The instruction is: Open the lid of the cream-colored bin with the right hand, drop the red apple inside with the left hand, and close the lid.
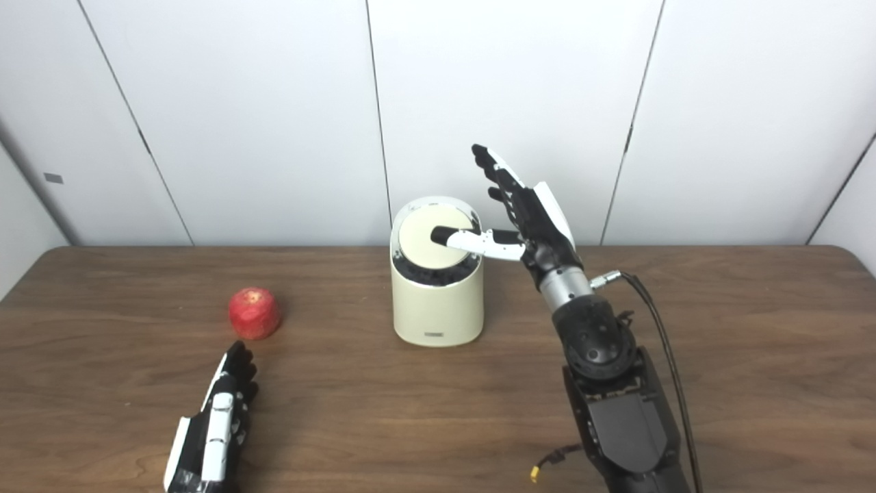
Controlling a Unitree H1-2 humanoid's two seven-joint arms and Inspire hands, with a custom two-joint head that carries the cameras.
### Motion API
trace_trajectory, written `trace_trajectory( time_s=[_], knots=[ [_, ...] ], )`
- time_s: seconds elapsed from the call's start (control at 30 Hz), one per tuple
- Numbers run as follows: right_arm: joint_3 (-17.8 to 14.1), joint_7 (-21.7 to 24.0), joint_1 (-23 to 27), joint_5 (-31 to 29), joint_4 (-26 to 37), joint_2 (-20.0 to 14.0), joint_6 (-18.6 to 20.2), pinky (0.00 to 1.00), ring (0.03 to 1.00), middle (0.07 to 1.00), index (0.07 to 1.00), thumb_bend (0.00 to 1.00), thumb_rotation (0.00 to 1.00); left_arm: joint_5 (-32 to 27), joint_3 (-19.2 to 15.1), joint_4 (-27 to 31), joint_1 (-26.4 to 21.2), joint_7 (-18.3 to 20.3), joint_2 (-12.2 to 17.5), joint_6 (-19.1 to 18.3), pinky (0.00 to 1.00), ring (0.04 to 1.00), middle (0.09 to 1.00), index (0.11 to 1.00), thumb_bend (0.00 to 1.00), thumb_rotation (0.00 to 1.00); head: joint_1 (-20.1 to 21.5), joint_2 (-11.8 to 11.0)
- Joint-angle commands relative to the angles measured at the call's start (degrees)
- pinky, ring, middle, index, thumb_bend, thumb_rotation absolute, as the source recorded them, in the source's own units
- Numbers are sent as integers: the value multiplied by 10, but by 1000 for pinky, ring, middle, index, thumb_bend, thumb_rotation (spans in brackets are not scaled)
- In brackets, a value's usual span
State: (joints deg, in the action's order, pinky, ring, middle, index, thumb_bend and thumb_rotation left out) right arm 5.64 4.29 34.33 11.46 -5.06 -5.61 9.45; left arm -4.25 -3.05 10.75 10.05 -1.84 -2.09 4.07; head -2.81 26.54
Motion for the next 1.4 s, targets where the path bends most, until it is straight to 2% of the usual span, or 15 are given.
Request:
trace_trajectory(
  time_s=[0.0, 0.23, 0.37, 0.5, 0.67, 0.77, 0.93, 1.13, 1.23, 1.37],
  knots=[
    [4, -9, 44, 10, -7, 4, -9, 898, 946, 934, 917, 907, 338, -3, 9, -1, 17, 0, -14, 9, 1000, 999, 990, 1000, 431, 858, -1, 1],
    [24, -3, 93, 30, -85, 3, -26, 897, 945, 937, 918, 949, 361, 4, 12, 2, 17, -2, -17, 6, 1000, 1000, 992, 1000, 429, 875, -3, 2],
    [33, -7, 107, 44, -115, -5, -40, 860, 939, 937, 918, 963, 363, 8, 15, 5, 19, -6, -19, 4, 1000, 997, 987, 1000, 431, 878, -4, 3],
    [37, -9, 113, 55, -131, -12, -54, 831, 932, 937, 916, 986, 324, 7, 17, 3, 18, -7, -18, 4, 1000, 1000, 989, 1000, 424, 887, -5, 5],
    [35, -11, 114, 58, -142, -18, -69, 827, 928, 933, 917, 1000, 323, 5, 17, 1, 16, -7, -17, 4, 1000, 999, 992, 1000, 444, 879, -5, 4],
    [32, -10, 113, 57, -137, -23, -64, 836, 934, 938, 921, 992, 324, 7, 18, 2, 16, -8, -17, 5, 1000, 994, 987, 1000, 431, 880, -6, 5],
    [25, -4, 109, 56, -125, -32, -54, 856, 941, 943, 920, 944, 249, 9, 19, 4, 15, -10, -18, 3, 1000, 989, 980, 997, 451, 873, -3, 5],
    [28, 3, 108, 58, -123, -41, -50, 861, 937, 940, 923, 929, 238, 8, 19, 1, 14, -10, -17, 4, 1000, 995, 981, 998, 441, 892, -2, 5],
    [30, 2, 108, 59, -125, -42, -50, 855, 936, 939, 919, 922, 223, 9, 19, 0, 13, -10, -17, 4, 1000, 999, 987, 1000, 449, 869, -5, 6],
    [33, -8, 106, 65, -132, -41, -63, 852, 935, 934, 913, 919, 199, 14, 19, -1, 13, -14, -19, 5, 1000, 997, 988, 1000, 453, 860, -7, 7]
  ],
)
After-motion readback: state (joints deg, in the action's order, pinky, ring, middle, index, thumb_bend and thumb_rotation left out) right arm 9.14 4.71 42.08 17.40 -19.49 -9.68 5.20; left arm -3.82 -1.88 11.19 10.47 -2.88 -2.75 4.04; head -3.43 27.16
